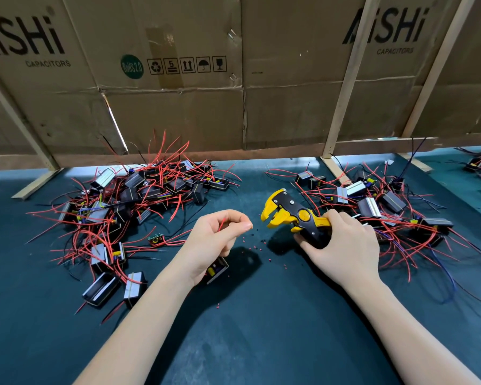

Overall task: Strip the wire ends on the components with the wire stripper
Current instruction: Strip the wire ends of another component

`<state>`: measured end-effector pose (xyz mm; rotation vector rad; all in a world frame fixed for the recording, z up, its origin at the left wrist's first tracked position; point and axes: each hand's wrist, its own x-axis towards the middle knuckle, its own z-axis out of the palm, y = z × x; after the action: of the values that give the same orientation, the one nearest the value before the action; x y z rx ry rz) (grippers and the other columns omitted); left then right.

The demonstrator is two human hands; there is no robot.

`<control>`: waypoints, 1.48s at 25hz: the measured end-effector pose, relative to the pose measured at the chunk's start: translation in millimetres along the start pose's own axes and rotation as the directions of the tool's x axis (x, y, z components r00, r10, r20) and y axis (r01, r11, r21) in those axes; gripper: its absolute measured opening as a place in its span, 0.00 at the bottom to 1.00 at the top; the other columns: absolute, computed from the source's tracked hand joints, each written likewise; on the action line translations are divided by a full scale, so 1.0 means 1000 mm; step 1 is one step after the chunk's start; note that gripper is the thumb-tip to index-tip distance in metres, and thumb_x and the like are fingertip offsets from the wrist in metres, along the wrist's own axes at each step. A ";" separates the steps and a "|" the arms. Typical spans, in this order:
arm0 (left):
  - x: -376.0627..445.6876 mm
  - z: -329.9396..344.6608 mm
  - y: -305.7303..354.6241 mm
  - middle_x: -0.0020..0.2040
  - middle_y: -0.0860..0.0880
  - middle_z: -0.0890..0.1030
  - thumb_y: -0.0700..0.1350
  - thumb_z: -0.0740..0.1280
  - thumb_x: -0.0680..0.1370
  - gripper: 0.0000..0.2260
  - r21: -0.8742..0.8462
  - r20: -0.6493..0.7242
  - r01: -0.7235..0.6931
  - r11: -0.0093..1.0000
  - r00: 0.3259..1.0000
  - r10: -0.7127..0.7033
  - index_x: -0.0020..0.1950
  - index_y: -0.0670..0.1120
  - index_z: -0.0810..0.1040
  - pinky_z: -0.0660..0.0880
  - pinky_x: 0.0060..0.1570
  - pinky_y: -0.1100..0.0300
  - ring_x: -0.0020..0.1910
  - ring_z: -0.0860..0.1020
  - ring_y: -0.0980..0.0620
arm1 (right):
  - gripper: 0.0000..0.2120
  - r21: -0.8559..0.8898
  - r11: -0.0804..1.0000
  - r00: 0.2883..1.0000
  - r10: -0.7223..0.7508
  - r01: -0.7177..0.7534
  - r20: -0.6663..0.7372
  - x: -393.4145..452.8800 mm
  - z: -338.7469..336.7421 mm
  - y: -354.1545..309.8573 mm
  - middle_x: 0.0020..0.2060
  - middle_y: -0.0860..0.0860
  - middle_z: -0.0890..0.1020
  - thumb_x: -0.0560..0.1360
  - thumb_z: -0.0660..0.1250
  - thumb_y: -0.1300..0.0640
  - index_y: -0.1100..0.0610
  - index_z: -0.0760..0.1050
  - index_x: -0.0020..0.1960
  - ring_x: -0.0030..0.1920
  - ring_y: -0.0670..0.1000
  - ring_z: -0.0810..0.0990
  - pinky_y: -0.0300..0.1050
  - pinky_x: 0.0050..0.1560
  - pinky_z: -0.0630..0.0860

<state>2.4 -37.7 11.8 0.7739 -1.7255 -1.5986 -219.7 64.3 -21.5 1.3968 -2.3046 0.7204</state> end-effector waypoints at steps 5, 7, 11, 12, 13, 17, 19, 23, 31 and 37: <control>0.001 -0.005 -0.001 0.33 0.53 0.78 0.47 0.71 0.76 0.11 0.124 0.061 0.061 0.990 0.996 -0.069 0.58 0.49 0.78 0.71 0.35 0.63 0.33 0.75 0.54 | 0.26 -0.010 1.000 1.000 0.003 -0.003 -0.009 0.000 0.000 0.000 0.38 0.50 0.78 0.66 0.70 0.32 0.55 0.71 0.44 0.42 0.59 0.78 0.50 0.45 0.67; 0.001 -0.011 0.001 0.43 0.50 0.86 0.49 0.71 0.76 0.16 0.252 0.072 0.103 0.962 0.990 -0.125 0.62 0.51 0.74 0.75 0.45 0.61 0.43 0.82 0.53 | 0.26 -0.015 1.000 1.000 0.003 -0.003 -0.015 -0.001 0.000 -0.001 0.38 0.50 0.78 0.66 0.70 0.32 0.55 0.72 0.44 0.42 0.59 0.78 0.50 0.45 0.67; 0.000 -0.017 0.004 0.43 0.46 0.87 0.39 0.68 0.79 0.05 0.224 -0.020 0.153 0.963 0.988 -0.152 0.55 0.42 0.79 0.75 0.37 0.67 0.41 0.85 0.52 | 0.26 -0.039 0.999 0.999 -0.005 0.004 -0.038 -0.001 0.001 0.000 0.38 0.50 0.78 0.66 0.70 0.33 0.55 0.73 0.45 0.42 0.59 0.78 0.50 0.45 0.66; 0.000 -0.017 0.004 0.42 0.45 0.87 0.38 0.67 0.79 0.04 0.216 -0.030 0.155 0.964 0.988 -0.152 0.52 0.40 0.80 0.75 0.36 0.68 0.40 0.85 0.52 | 0.26 -0.046 0.999 0.999 -0.012 0.010 -0.052 -0.001 0.001 0.000 0.38 0.50 0.78 0.66 0.71 0.33 0.56 0.73 0.45 0.41 0.59 0.78 0.50 0.44 0.66; 0.000 -0.017 0.004 0.42 0.45 0.87 0.37 0.67 0.79 0.04 0.205 -0.024 0.154 0.967 0.988 -0.152 0.51 0.39 0.81 0.74 0.35 0.68 0.39 0.85 0.52 | 0.26 -0.053 0.998 0.997 -0.020 0.017 -0.069 -0.001 0.001 0.000 0.38 0.50 0.78 0.65 0.72 0.34 0.56 0.74 0.46 0.41 0.59 0.78 0.50 0.44 0.66; -0.003 -0.011 0.007 0.44 0.44 0.87 0.40 0.65 0.81 0.07 0.206 0.125 0.128 0.970 0.980 -0.156 0.51 0.39 0.83 0.77 0.38 0.67 0.42 0.85 0.50 | 0.27 -0.105 0.994 0.993 -0.044 0.032 -0.108 -0.002 0.003 -0.004 0.37 0.52 0.78 0.64 0.73 0.35 0.58 0.75 0.46 0.39 0.59 0.77 0.51 0.44 0.66; -0.005 -0.007 0.007 0.44 0.44 0.87 0.40 0.64 0.81 0.07 0.234 0.184 0.099 0.967 0.972 -0.144 0.52 0.40 0.82 0.76 0.38 0.66 0.41 0.85 0.50 | 0.27 -0.117 0.992 0.991 -0.066 0.053 -0.115 -0.002 0.004 -0.006 0.37 0.52 0.77 0.63 0.74 0.36 0.59 0.75 0.46 0.39 0.59 0.77 0.51 0.43 0.66; -0.006 -0.003 0.006 0.42 0.46 0.87 0.40 0.64 0.81 0.05 0.314 0.202 0.040 0.948 0.973 -0.108 0.50 0.42 0.80 0.75 0.36 0.66 0.36 0.84 0.50 | 0.27 -0.116 0.987 0.984 -0.127 0.113 -0.124 -0.006 0.005 -0.012 0.36 0.52 0.77 0.62 0.75 0.37 0.58 0.75 0.44 0.39 0.59 0.76 0.52 0.43 0.67; -0.004 -0.001 0.004 0.41 0.47 0.87 0.40 0.65 0.81 0.06 0.312 0.143 0.060 0.948 0.984 -0.109 0.45 0.44 0.80 0.74 0.33 0.67 0.34 0.83 0.51 | 0.27 -0.109 0.983 0.975 -0.166 0.150 -0.150 -0.006 0.006 -0.011 0.36 0.52 0.76 0.60 0.76 0.38 0.58 0.74 0.43 0.38 0.59 0.75 0.51 0.42 0.66; -0.004 -0.003 0.004 0.41 0.46 0.87 0.39 0.64 0.81 0.07 0.298 0.123 0.083 0.951 0.985 -0.125 0.45 0.42 0.79 0.74 0.33 0.67 0.33 0.83 0.51 | 0.26 -0.102 0.980 0.967 -0.188 0.172 -0.174 -0.004 0.006 -0.009 0.36 0.51 0.76 0.60 0.76 0.37 0.57 0.74 0.44 0.38 0.59 0.75 0.51 0.42 0.66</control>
<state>7.2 -36.3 15.4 0.9252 -2.0863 -1.5154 -210.2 60.3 -26.7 1.4154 -2.0143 0.6560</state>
